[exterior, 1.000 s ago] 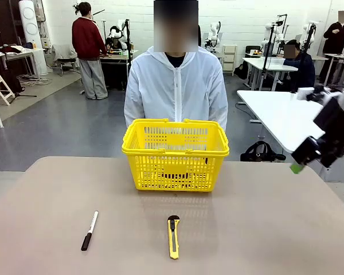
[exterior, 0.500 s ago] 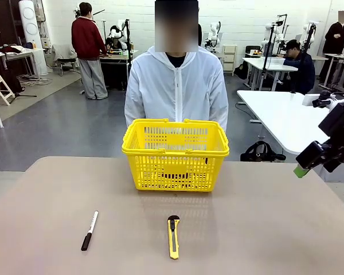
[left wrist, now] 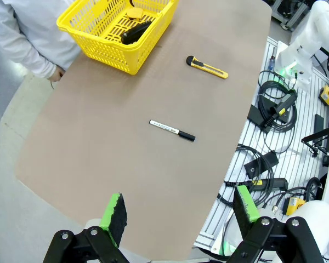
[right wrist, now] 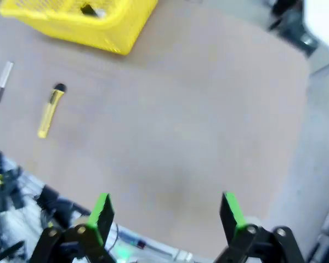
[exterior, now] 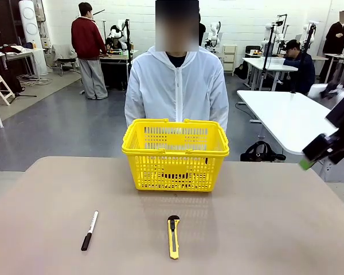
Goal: Place the items the person wants into the basket.
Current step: Pick up the item the person points to and place it in the Market Basket.
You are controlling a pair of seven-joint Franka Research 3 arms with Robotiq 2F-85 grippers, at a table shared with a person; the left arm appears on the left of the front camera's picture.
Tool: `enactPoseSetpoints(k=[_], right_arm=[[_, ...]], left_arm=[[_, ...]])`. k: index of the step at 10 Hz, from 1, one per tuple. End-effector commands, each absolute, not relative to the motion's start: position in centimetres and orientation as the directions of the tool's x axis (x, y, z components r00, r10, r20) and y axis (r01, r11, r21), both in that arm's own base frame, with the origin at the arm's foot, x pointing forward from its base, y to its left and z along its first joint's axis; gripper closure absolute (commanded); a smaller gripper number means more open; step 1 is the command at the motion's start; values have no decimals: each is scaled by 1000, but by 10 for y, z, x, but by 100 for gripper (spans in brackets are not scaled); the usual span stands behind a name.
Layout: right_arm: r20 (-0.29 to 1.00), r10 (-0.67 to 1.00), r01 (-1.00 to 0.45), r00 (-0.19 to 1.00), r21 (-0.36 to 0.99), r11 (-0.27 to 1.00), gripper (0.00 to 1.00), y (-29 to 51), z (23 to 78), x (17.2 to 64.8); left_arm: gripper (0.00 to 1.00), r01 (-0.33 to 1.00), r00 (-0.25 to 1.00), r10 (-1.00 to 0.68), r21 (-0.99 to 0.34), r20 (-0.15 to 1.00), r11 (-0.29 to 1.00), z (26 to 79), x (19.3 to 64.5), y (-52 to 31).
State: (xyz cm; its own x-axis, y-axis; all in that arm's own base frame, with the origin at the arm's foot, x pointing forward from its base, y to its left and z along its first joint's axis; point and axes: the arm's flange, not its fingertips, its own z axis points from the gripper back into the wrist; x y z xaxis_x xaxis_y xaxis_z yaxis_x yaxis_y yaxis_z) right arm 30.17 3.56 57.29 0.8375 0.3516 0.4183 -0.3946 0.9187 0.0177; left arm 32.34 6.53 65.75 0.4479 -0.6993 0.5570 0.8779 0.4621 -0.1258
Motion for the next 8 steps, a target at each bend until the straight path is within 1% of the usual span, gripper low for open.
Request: enactPoseSetpoints(k=[1,2,4,6,8], right_arm=[[447,467,-546,763,59,836,0,-4,632,283],[464,486,-582,741,82,809,0,-25,651,279],[528,493,-645,692,146,750,0,-67,665,270],[585,469,-670,662,180,720,0,-91,658,268],[660,454,-710,598,173,683,0,-97,644,260]], left_arm=[[0,889,426,-701,-123,572,440,658,323,67],[0,889,426,-701,-123,572,440,658,323,67],[0,889,426,-701,-123,572,440,658,323,67],[0,889,426,-701,-123,572,440,658,323,67],[0,889,426,-701,-123,572,440,658,323,67]])
